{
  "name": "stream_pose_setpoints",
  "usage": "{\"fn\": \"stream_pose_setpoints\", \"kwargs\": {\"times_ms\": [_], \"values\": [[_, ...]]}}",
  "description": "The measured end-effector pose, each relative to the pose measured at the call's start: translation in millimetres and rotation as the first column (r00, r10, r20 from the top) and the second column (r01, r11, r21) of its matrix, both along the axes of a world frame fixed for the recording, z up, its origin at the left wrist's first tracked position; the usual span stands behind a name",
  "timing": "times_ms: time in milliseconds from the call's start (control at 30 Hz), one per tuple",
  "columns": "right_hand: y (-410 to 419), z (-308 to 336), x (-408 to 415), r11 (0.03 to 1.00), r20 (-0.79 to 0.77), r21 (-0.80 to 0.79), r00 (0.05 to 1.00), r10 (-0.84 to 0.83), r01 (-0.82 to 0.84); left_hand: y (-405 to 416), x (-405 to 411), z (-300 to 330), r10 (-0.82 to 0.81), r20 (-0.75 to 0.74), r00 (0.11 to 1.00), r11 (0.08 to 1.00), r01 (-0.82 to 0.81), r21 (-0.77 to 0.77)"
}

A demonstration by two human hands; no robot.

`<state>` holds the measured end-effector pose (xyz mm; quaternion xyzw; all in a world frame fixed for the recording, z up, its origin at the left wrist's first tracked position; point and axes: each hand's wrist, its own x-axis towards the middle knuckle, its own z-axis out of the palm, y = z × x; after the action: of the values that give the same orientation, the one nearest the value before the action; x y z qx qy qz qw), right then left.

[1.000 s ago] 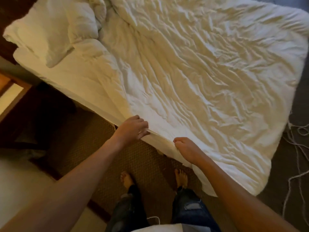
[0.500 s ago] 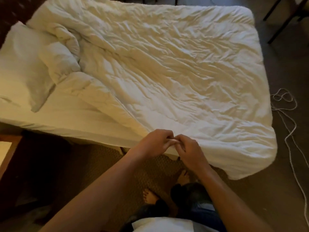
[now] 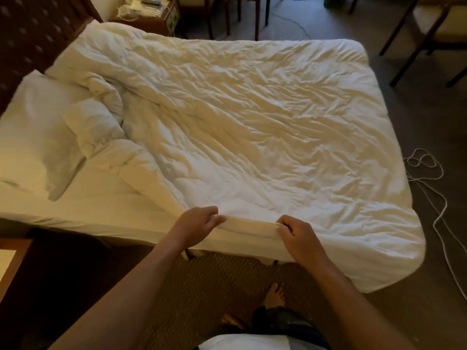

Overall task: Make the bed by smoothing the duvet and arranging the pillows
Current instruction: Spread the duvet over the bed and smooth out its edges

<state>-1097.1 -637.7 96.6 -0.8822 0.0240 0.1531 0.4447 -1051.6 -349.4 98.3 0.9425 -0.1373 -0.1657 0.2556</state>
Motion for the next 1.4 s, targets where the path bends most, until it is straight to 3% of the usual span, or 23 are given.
{"fn": "stream_pose_setpoints", "kwargs": {"times_ms": [300, 400, 533, 633, 800, 933, 1033, 1267, 1400], "values": [[92, 19, 35, 0.966, 0.237, -0.109, 0.938, 0.254, -0.234, -18, 24, 37, 0.201, -0.028, 0.979, 0.938, -0.201, -0.282], [111, 28, 43, 0.987, 0.228, -0.032, 0.961, 0.158, -0.155, -5, 35, 39, 0.191, -0.064, 0.979, 0.923, -0.201, -0.328], [119, 31, 53, 0.997, 0.179, -0.060, 0.982, 0.066, -0.056, 25, 56, 22, -0.110, -0.073, 0.991, 0.950, 0.083, -0.302], [129, 26, 51, 0.993, 0.175, -0.057, 0.980, -0.096, 0.107, 55, 73, -3, -0.234, -0.013, 0.972, 0.949, 0.226, -0.220], [150, 32, 37, 0.930, 0.160, -0.035, 0.920, -0.357, 0.366, 92, 100, -13, -0.262, 0.084, 0.961, 0.952, 0.272, -0.139], [165, 30, 23, 0.872, 0.133, -0.091, 0.873, -0.469, 0.482, 93, 105, 8, -0.229, 0.051, 0.972, 0.940, 0.235, -0.249], [187, 27, 28, 0.888, 0.150, -0.120, 0.892, -0.426, 0.444, 93, 105, 23, -0.168, 0.011, 0.986, 0.923, 0.162, -0.349], [252, 25, 45, 0.942, 0.245, 0.036, 0.911, -0.331, 0.333, 112, 93, 30, -0.126, -0.219, 0.968, 0.891, 0.013, -0.453], [245, 31, 52, 0.980, 0.130, 0.042, 0.972, -0.196, 0.193, 125, 88, 21, -0.141, -0.219, 0.966, 0.888, 0.026, -0.458]]}}
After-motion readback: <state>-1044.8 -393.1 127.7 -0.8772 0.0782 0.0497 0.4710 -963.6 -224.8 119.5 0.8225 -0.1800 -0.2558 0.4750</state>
